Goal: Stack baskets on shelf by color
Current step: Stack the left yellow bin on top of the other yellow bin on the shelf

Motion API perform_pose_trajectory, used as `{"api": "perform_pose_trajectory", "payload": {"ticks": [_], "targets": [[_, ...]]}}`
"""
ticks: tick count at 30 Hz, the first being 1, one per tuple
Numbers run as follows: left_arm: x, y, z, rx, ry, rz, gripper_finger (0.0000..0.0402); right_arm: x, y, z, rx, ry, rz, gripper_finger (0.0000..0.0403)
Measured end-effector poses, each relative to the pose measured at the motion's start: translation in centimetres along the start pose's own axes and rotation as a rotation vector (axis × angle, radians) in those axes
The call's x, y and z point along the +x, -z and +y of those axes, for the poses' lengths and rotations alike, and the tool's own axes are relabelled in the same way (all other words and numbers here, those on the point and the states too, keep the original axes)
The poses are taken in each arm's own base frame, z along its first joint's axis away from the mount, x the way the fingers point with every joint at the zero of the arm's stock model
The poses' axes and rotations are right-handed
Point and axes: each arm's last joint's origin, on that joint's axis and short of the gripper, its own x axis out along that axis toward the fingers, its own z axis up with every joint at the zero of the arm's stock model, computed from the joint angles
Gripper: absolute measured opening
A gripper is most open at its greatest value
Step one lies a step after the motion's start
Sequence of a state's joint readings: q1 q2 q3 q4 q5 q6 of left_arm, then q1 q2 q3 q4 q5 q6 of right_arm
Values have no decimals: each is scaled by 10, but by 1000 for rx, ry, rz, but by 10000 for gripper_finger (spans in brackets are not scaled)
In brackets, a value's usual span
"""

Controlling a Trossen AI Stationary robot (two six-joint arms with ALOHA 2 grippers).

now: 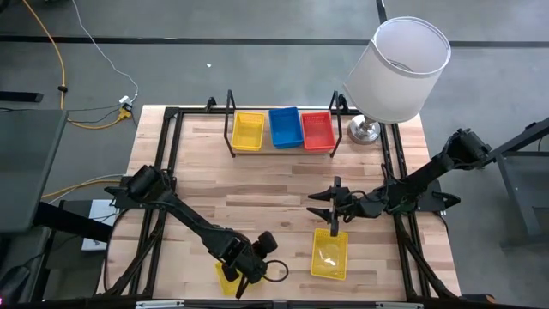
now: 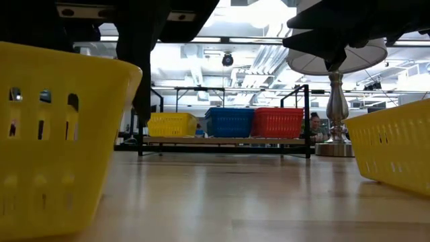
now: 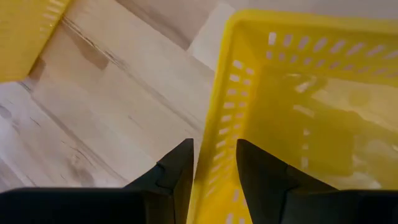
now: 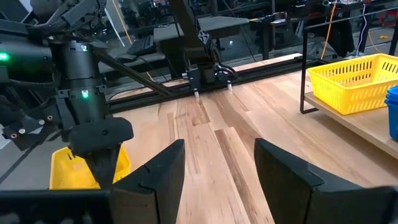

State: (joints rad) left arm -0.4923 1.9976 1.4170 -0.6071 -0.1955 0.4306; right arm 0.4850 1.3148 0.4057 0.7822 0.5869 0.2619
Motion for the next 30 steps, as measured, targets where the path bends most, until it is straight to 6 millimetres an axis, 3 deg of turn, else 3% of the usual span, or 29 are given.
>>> {"api": "perform_pose_trajectory", "payload": {"ticks": [17,30], "targets": [[1,2,3,111,1,8,111,0,0,0,-30,8,-2,181],[4,14,17,38,73,29,111,0,0,0,-27,10,-2,181]]}}
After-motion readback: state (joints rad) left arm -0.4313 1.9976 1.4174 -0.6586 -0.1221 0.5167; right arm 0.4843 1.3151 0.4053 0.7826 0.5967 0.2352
